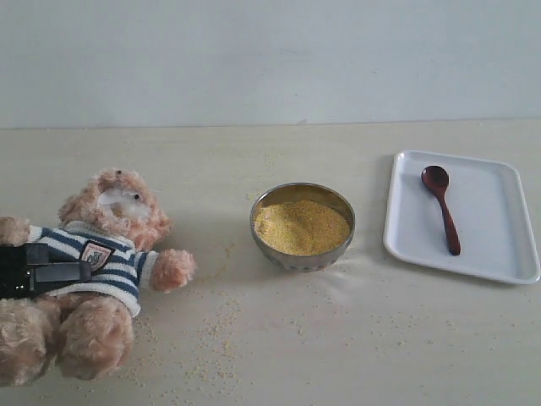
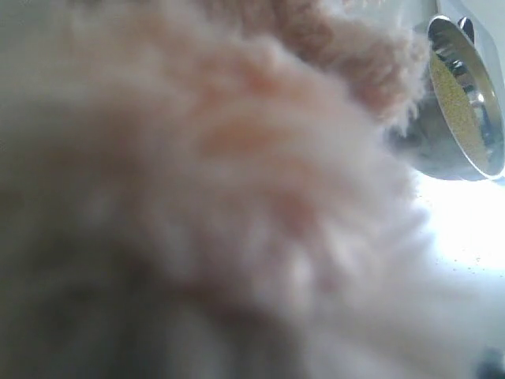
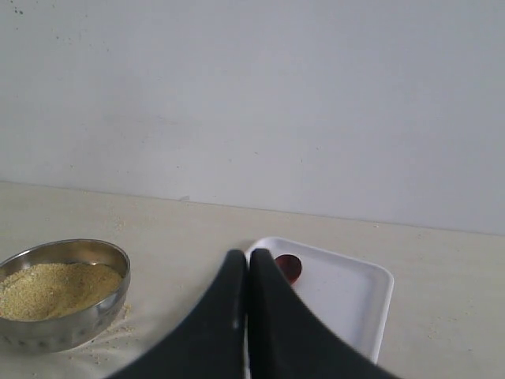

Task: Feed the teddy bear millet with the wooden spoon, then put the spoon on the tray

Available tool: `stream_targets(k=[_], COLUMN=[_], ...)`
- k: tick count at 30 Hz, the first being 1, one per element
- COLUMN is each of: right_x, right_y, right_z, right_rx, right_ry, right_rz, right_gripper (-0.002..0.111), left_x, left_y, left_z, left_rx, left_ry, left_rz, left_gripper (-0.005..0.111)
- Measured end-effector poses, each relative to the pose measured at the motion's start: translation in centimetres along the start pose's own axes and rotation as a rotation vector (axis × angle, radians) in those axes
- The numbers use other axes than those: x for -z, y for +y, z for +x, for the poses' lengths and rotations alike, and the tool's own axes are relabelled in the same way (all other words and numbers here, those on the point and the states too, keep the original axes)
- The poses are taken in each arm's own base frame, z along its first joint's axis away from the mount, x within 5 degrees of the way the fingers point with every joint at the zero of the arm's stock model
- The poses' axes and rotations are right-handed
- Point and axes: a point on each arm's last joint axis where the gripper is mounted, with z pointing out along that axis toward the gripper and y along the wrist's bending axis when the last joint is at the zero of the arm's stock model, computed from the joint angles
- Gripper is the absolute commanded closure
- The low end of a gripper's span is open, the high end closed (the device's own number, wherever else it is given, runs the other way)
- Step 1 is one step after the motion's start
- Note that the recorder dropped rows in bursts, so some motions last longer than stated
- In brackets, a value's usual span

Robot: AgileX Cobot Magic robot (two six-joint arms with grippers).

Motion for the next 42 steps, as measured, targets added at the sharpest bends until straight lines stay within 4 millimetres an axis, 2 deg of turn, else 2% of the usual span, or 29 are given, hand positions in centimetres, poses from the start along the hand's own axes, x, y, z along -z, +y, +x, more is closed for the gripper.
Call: stream_targets(k=[4,7,9,13,19,23,26,33,35,37,42], right_x=[0.0,0.0,0.0,0.0,0.0,0.0,0.0,0.0,0.0,0.0,0.0], right_y=[0.0,0.0,0.0,0.0,0.0,0.0,0.0,0.0,0.0,0.0,0.0], right_z=[0.0,0.0,0.0,0.0,0.0,0.0,0.0,0.0,0.0,0.0,0.0], right_rx=[0.0,0.0,0.0,0.0,0.0,0.0,0.0,0.0,0.0,0.0,0.0], right_ry=[0.0,0.0,0.0,0.0,0.0,0.0,0.0,0.0,0.0,0.0,0.0], right_rz=[0.0,0.0,0.0,0.0,0.0,0.0,0.0,0.0,0.0,0.0,0.0], right_gripper=[0.108,0.108,0.108,0.108,0.108,0.108,0.108,0.108,0.108,0.108,0.108], left_x=[-0.2,-0.2,-0.2,-0.2,-0.2,0.7,2.3,7.7,9.2,10.4,13.3], left_y=[0.3,0.4,0.4,0.4,0.2,-0.7,-1.5,-3.6,-4.3,-5.2,-8.5], left_z=[-0.1,-0.2,-0.3,-0.4,-0.5,-0.9,-1.7,-3.0,-3.1,-3.1,-2.6], left_rx=[-0.017,-0.008,-0.002,0.011,0.031,0.002,-0.02,-0.089,-0.114,-0.139,-0.269], left_ry=[-0.012,-0.027,-0.033,-0.042,-0.045,-0.066,-0.128,-0.304,-0.349,-0.394,-0.535], left_rz=[-0.011,-0.02,-0.021,-0.022,-0.002,0.004,0.0,-0.068,-0.092,-0.11,-0.132], left_gripper=[0.058,0.042,0.037,0.037,0.038,0.038,0.038,0.04,0.047,0.059,0.088])
